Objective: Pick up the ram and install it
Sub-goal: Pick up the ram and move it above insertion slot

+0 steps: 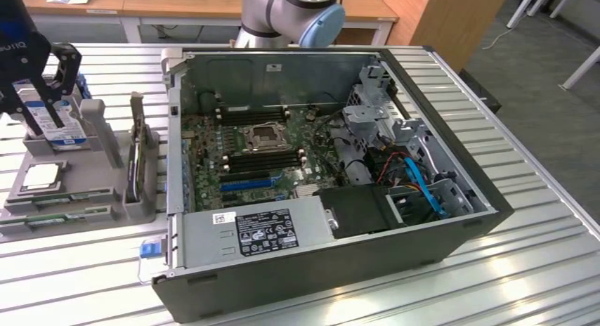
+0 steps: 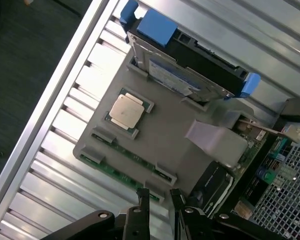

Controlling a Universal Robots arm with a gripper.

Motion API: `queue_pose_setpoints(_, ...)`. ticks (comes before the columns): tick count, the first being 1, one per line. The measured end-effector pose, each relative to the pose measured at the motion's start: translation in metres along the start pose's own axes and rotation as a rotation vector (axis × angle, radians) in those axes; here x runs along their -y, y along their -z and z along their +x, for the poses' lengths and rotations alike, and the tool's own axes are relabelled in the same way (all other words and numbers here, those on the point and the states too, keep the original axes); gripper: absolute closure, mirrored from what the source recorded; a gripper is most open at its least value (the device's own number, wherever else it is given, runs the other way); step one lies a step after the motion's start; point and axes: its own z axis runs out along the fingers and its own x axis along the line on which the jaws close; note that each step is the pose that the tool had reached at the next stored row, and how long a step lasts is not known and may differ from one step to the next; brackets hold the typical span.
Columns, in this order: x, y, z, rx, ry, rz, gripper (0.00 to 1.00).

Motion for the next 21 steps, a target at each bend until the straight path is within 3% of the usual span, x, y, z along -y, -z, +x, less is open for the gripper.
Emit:
queue_pose_setpoints(3, 0.0024, -0.0055, 0.001, 0.0011, 0.000, -0.0022, 0.70)
queue_pose_setpoints(9, 0.0194, -0.0176, 0.011, 0.0028, 0.000, -0.0049, 0.70)
queue_pose_setpoints(18, 0.0091, -0.0338, 0.029, 0.0027, 0.001, -0.0048, 0.70)
queue_pose_setpoints(21, 0.0105, -0.0393, 0.032, 0.0022, 0.004, -0.0051, 0.70)
